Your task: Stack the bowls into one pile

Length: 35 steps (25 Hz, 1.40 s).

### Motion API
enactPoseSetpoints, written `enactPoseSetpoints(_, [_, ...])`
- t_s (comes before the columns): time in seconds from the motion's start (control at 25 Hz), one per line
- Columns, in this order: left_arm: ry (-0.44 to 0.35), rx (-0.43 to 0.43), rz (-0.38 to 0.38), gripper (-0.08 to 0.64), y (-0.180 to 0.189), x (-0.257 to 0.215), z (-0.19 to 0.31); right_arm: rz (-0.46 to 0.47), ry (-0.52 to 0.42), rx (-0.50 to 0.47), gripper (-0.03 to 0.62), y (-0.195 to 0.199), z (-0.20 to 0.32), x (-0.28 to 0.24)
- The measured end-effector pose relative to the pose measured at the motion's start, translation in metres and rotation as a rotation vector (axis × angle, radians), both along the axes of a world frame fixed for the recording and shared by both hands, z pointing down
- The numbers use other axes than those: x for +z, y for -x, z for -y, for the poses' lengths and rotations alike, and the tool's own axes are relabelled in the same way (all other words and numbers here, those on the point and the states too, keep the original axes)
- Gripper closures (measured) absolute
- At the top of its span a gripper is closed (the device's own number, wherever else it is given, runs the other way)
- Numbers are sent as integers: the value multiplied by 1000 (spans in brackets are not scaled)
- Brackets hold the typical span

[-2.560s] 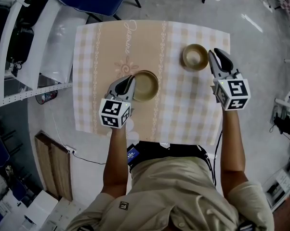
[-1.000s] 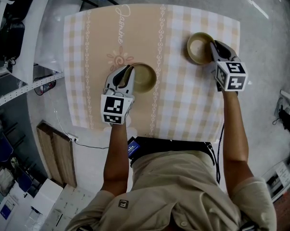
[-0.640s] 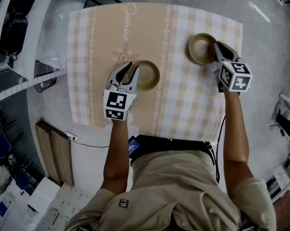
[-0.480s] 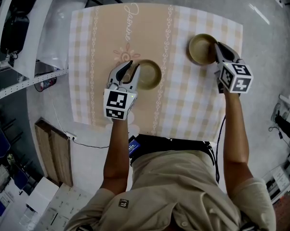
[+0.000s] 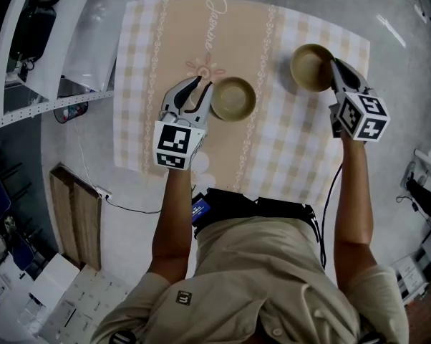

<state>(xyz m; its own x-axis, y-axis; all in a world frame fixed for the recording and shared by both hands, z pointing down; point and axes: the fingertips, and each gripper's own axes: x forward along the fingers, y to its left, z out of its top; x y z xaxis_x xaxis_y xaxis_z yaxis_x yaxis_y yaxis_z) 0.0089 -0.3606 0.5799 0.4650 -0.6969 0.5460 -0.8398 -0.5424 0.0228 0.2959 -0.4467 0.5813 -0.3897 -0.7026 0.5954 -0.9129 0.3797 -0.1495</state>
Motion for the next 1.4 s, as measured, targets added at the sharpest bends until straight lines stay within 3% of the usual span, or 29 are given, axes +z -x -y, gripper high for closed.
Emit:
enactPoseSetpoints(0.36, [-102,-43,-25,483,39,-49,-12,35,-48,-43,577,47,-12,-43])
enactPoseSetpoints(0.64, [-150,-57,-38,550,69,-76,-33,55,-67,-79,577,86,-30,-64])
enactPoseSetpoints(1.4, [-162,-111,-55,554,133,-89,-99,64,-44,-190,577,179,-85,-67])
